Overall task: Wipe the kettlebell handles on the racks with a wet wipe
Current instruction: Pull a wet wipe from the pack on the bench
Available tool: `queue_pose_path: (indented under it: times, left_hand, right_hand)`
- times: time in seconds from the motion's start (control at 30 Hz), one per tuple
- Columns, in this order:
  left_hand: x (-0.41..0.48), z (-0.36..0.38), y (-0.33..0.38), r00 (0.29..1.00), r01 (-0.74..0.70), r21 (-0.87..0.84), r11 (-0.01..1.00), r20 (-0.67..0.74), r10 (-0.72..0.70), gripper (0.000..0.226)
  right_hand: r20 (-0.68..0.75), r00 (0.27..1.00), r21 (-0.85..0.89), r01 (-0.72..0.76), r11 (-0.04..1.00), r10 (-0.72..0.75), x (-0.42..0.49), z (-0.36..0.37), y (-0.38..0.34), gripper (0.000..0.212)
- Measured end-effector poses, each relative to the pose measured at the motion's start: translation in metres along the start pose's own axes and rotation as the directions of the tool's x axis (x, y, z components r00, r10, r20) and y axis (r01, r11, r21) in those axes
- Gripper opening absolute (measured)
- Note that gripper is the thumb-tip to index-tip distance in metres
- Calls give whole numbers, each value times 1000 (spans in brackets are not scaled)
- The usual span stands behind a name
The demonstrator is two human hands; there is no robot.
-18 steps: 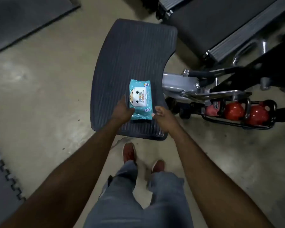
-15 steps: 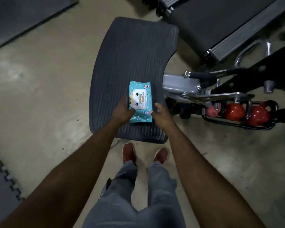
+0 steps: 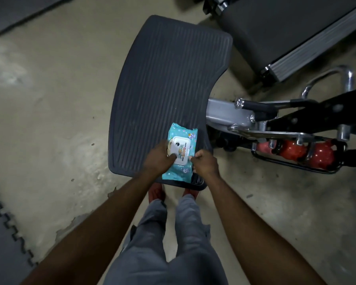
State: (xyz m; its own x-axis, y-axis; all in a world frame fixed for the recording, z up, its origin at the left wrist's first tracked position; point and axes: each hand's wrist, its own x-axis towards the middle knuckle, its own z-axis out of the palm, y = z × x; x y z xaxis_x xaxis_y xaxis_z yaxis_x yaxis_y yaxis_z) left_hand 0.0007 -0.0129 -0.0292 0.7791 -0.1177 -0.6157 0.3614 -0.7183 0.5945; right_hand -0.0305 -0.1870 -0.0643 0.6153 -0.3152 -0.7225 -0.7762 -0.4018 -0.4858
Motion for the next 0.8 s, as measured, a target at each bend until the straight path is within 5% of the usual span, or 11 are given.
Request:
queue_pose_path:
  times: [0.2, 0.37, 0.53, 0.8]
  left_hand:
    - [-5, 15, 13, 997, 39, 107, 994, -64, -32, 69]
    - [-1, 26, 29, 967, 41, 229, 973, -253, 19, 77]
    - [-4, 39, 38, 960, 66, 297, 953, -278, 21, 94]
    - [-3, 42, 38, 965, 57, 376, 925, -257, 45, 93]
  right_hand:
    - [133, 991, 22, -7, 1000, 4, -22, -19, -22, 23]
    - [66, 996, 34, 64, 997, -66, -21, -14, -13, 30]
    - [-107, 948, -228, 269, 936, -299, -34, -14, -9, 70]
    - [52, 937, -410, 334, 849, -344, -31, -19, -4, 62]
